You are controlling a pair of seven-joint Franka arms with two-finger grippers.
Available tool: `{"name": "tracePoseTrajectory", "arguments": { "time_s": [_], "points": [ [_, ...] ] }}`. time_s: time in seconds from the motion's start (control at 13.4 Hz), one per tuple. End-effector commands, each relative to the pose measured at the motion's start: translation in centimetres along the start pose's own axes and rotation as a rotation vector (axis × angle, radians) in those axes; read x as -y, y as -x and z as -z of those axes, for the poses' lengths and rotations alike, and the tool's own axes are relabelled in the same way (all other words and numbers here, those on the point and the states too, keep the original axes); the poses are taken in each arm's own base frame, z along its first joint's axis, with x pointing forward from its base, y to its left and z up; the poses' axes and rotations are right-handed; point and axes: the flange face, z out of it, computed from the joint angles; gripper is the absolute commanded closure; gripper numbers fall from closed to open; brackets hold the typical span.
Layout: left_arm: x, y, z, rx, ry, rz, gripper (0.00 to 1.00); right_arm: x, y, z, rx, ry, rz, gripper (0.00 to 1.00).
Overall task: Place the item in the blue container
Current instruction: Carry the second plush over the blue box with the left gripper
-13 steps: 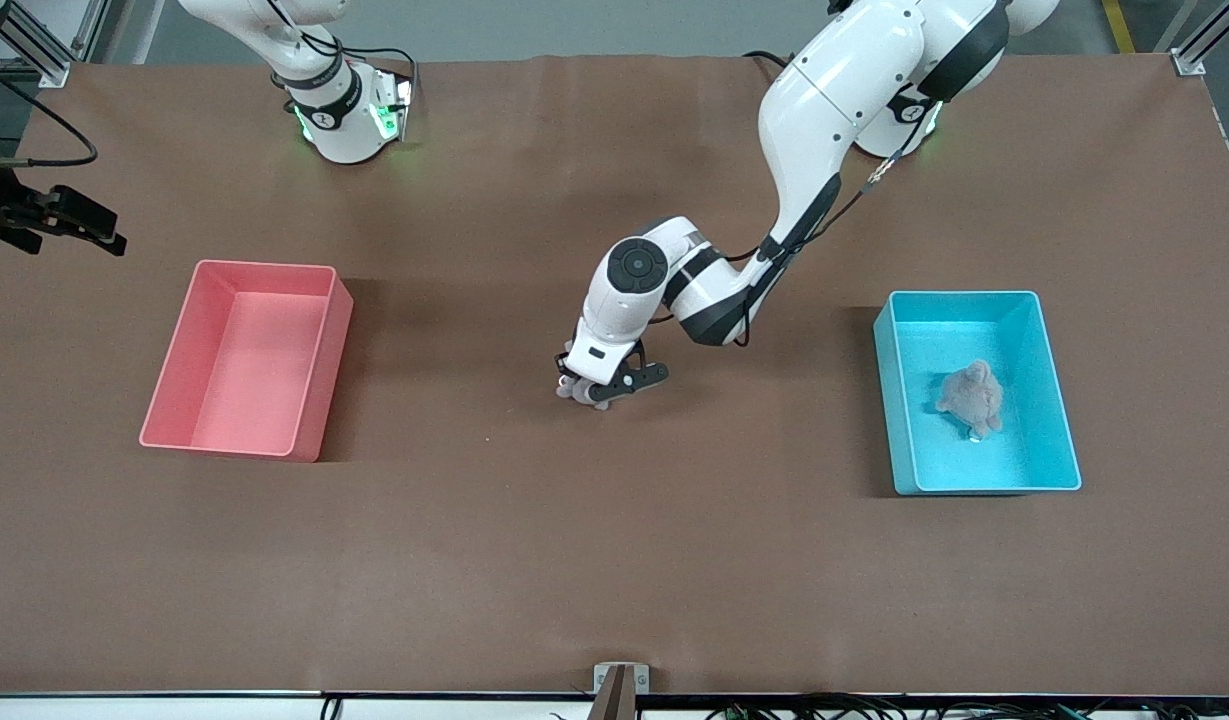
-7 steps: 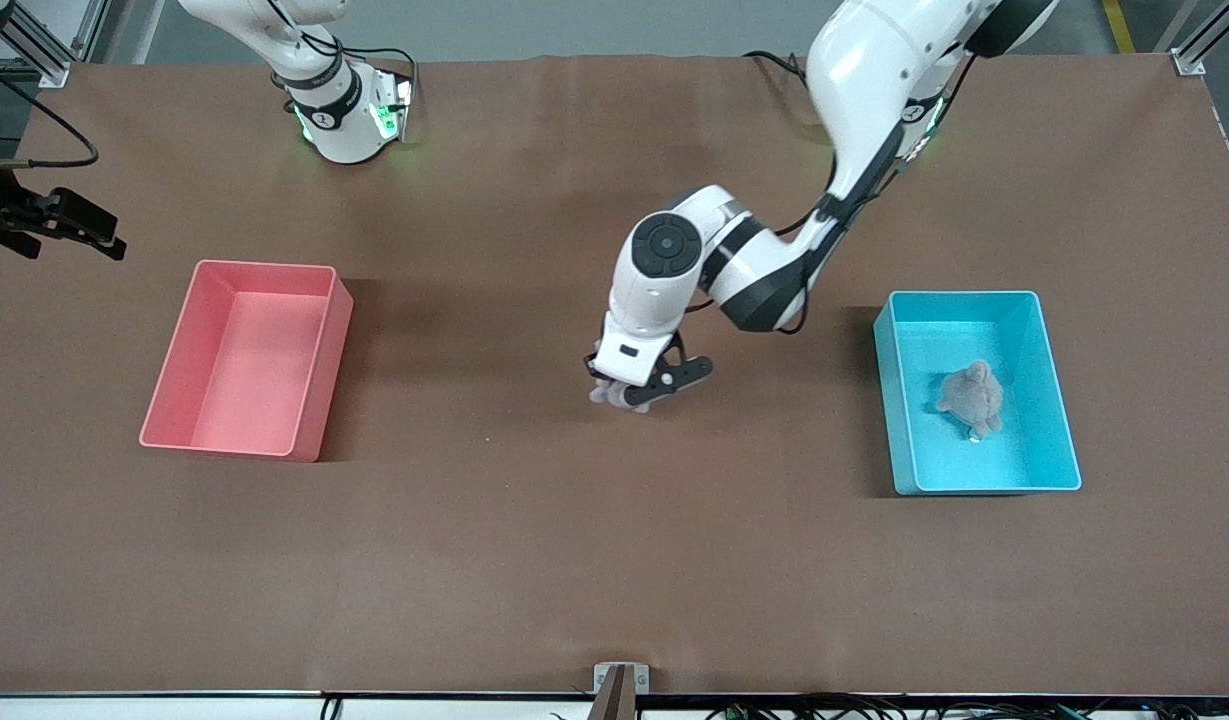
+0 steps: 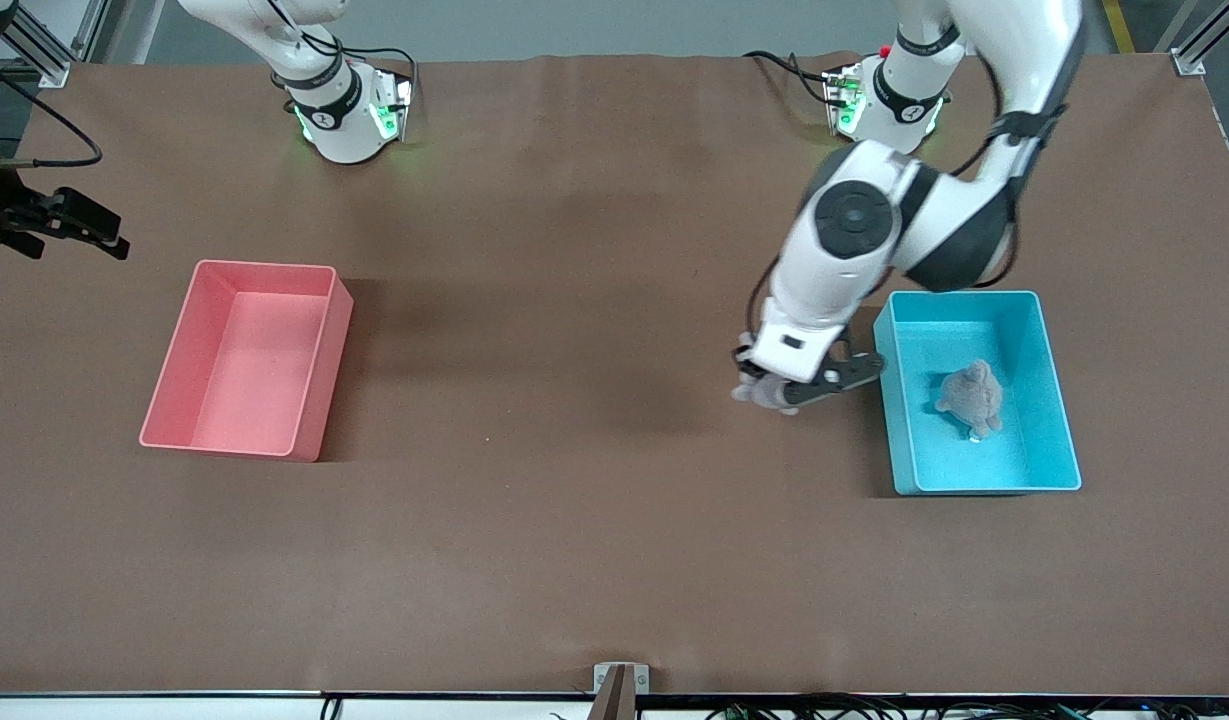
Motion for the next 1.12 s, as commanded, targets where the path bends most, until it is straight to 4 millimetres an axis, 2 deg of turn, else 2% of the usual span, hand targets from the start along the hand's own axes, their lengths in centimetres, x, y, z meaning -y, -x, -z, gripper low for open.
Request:
{"name": "tracePoseTrajectory", "arguments": {
  "time_s": [0.0,0.22,0.37,0.52,0.74,0.82,1.04],
  "points": [
    [6.9,-2.3,-0.3,0.016,-0.022,-0.052,0.80,0.2,1.0,0.3,-0.010,0.003,0.012,0.00],
    [13.8,-6.2,-2.6,0.057,-0.036,-0.116,0.80,0.0,1.0,0.3,-0.011,0.005,0.009,0.00],
    [16.7,-7.8,-4.2,0.085,-0.036,-0.147,0.80,0.0,0.9,0.4,-0.014,0.005,0.010,0.00],
    [18.3,-8.6,-6.3,0.110,-0.044,-0.145,0.80,0.0,0.9,0.4,-0.014,0.005,0.010,0.00],
    [18.9,-9.0,-9.0,0.134,-0.035,-0.148,0.80,-0.1,0.9,0.5,-0.020,0.005,0.007,0.00],
    [19.7,-9.3,-9.3,0.139,-0.035,-0.144,0.78,-0.2,0.9,0.5,-0.020,0.005,0.006,0.00],
    [20.1,-9.2,-10.6,0.160,-0.041,-0.157,0.72,-0.3,0.9,0.5,-0.019,0.004,0.004,0.00]
  ]
}}
